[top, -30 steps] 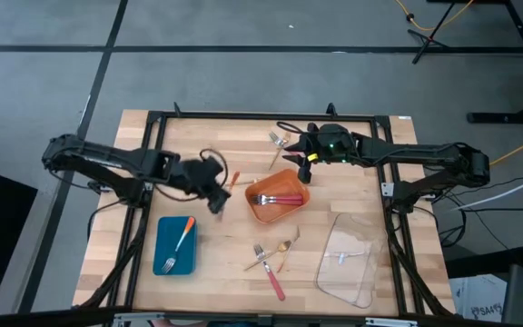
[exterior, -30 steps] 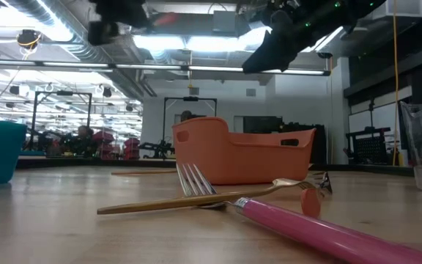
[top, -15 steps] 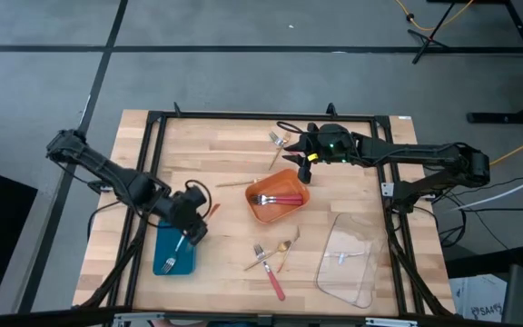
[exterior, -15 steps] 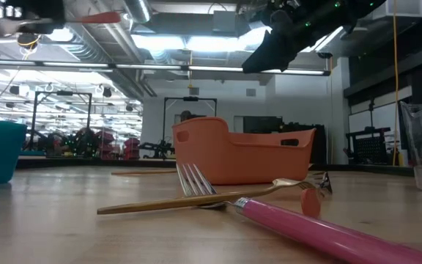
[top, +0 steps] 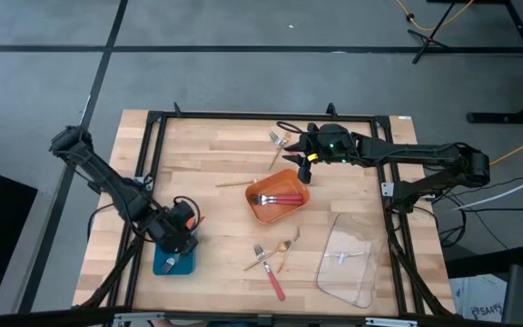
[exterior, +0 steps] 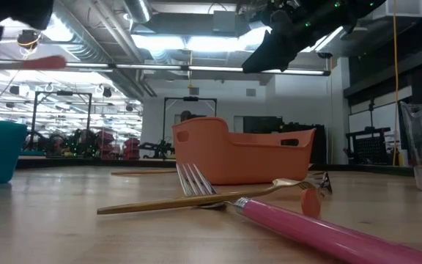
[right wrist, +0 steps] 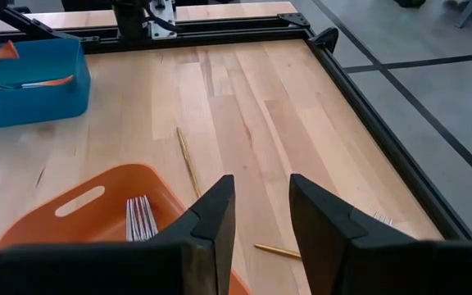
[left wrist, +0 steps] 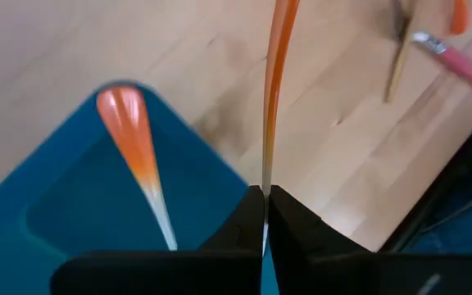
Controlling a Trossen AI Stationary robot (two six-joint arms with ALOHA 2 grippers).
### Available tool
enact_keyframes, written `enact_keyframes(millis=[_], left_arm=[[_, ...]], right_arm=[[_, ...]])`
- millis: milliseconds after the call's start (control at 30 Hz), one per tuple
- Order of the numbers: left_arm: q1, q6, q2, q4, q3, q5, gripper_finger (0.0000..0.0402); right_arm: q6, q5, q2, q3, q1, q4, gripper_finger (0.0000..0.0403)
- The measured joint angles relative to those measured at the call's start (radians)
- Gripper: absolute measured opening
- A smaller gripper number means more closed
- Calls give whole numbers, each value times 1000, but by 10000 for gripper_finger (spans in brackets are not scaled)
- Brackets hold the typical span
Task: Sort silverware by color (type)
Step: Put the orange fork into the blue bin
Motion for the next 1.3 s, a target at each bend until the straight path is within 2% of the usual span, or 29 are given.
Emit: enact_keyframes(millis=[267,533,1300], left_arm=[[-70,-84,0,99,-94,0,0],[-110,-189,0,117,-150,0,0],[-128,-319,0,106,-167,-4,0]], right_arm=[[0,0,0,0,0,0,108],[0,0,0,0,0,1,108],[-1,1,0,0,0,1,108]])
